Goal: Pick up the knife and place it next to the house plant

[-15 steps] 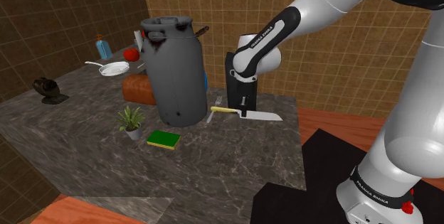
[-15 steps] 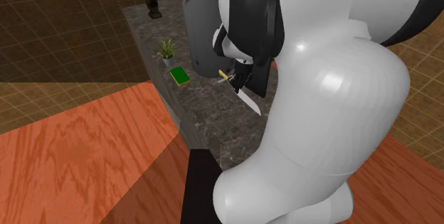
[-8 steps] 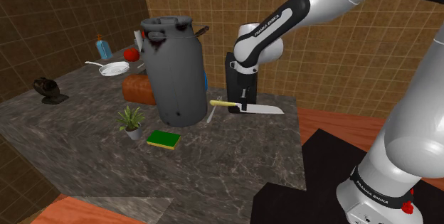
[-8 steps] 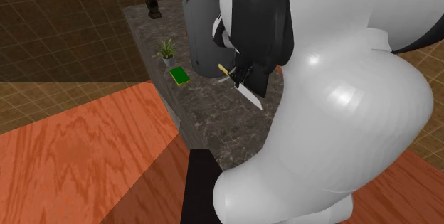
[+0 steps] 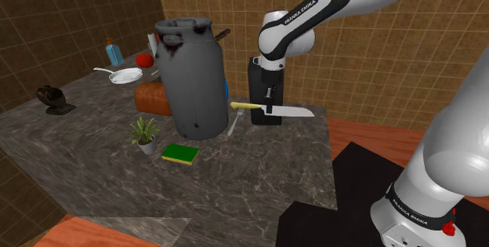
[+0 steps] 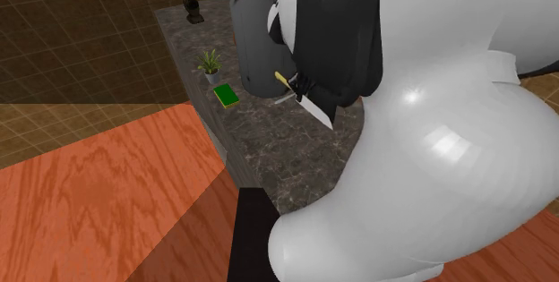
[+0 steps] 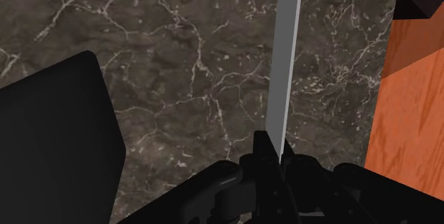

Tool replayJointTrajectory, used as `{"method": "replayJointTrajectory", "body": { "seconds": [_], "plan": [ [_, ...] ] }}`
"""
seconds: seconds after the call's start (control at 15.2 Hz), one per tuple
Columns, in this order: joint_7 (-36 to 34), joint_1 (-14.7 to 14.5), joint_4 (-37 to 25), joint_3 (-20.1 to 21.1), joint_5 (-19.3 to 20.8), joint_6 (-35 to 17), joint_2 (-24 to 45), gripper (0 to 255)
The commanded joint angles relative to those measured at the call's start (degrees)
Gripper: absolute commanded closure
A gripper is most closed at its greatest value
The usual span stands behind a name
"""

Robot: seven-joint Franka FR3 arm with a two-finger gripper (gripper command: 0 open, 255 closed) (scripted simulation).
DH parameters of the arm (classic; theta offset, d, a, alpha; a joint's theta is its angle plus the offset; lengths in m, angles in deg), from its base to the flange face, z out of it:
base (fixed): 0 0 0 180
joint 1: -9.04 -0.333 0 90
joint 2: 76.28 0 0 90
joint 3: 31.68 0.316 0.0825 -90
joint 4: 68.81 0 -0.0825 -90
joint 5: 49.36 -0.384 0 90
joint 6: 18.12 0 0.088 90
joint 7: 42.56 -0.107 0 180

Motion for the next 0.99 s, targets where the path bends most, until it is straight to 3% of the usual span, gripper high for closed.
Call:
{"method": "replayJointTrajectory", "body": {
  "seconds": [0.0, 0.73, 0.92],
  "plan": [
    [-0.2, 0.0, -0.7, 0.0, 0.2, 1.5, -0.8, 255],
    [-1.6, 0.2, -5.2, -0.1, 1.1, 9.8, -4.7, 255],
    [-5.1, -1.6, -8.9, 1.8, 0.5, 9.7, -1.4, 255]
  ]
}}
